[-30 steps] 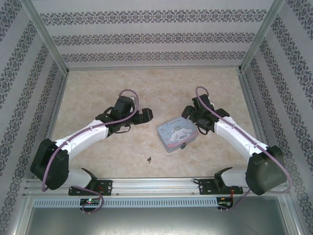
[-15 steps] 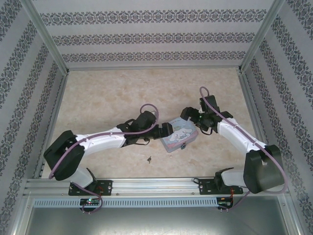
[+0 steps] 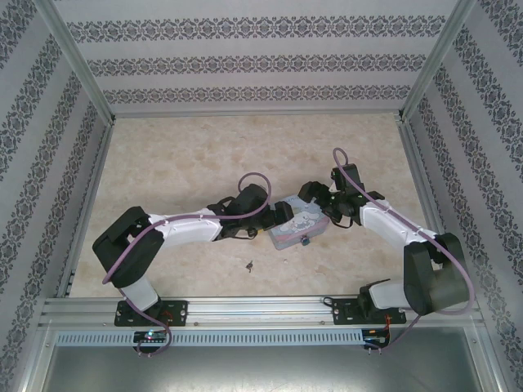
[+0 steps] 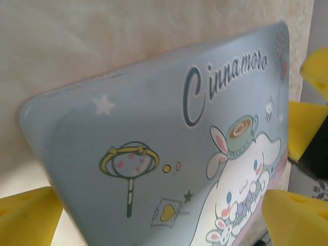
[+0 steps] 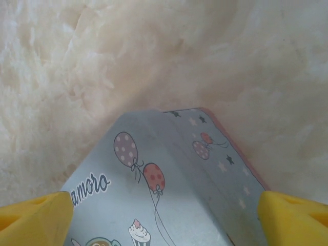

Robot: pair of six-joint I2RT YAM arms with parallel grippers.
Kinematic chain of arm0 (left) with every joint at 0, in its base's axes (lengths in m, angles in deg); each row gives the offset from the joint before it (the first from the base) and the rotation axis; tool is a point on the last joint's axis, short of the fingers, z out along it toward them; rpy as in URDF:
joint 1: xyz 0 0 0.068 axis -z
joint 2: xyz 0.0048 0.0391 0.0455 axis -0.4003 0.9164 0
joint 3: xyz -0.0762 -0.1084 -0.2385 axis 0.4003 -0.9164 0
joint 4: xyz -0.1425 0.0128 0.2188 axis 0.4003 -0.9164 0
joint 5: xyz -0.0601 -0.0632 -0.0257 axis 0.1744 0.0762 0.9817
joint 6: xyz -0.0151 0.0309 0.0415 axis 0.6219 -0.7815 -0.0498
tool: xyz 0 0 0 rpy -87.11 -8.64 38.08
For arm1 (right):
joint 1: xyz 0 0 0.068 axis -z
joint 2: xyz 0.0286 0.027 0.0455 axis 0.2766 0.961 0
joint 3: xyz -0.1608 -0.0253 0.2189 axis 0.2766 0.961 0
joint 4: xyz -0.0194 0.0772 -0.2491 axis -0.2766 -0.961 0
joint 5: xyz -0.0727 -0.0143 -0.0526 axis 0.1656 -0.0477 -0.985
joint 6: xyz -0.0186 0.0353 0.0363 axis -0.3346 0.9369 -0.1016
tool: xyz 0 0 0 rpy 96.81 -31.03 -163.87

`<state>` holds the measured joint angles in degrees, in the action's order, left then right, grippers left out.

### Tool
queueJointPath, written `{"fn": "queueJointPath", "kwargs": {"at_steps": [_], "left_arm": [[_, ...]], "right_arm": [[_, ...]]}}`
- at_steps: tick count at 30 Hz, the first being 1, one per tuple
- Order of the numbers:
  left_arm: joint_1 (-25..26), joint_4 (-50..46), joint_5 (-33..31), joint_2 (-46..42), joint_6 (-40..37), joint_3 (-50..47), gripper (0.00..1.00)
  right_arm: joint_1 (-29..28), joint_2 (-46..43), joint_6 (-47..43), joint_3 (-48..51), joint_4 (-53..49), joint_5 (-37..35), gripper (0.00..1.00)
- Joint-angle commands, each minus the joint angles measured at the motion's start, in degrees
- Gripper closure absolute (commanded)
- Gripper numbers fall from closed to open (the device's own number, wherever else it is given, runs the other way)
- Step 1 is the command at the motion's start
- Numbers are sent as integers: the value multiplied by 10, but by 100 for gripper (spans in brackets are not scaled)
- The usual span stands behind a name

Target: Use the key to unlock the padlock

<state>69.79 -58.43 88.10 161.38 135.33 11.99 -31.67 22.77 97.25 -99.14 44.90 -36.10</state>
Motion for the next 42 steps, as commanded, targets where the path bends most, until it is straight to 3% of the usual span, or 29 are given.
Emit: {"fn": "queueJointPath", "kwargs": {"at_steps": [1, 15, 21, 30, 36, 42], "left_arm": [[-29, 50, 27, 8, -9, 32, 0], [-186, 42, 74, 9, -87, 30, 1], [-202, 48, 90, 19, -98, 27, 0], [-220, 43, 76, 16, -117, 26, 0], [-259, 17, 69, -12, -150, 26, 0], [-275, -19, 42, -71, -191, 14, 0]], "right_arm": [[-39, 28, 55, -24, 42, 57, 8], [-101, 205, 154, -167, 112, 42, 7], [-105, 234, 168, -194, 123, 40, 6], [-88, 187, 141, -181, 68, -35, 2], [-62, 121, 118, -128, 60, -45, 2], [-71, 49, 54, -93, 32, -52, 2]]}}
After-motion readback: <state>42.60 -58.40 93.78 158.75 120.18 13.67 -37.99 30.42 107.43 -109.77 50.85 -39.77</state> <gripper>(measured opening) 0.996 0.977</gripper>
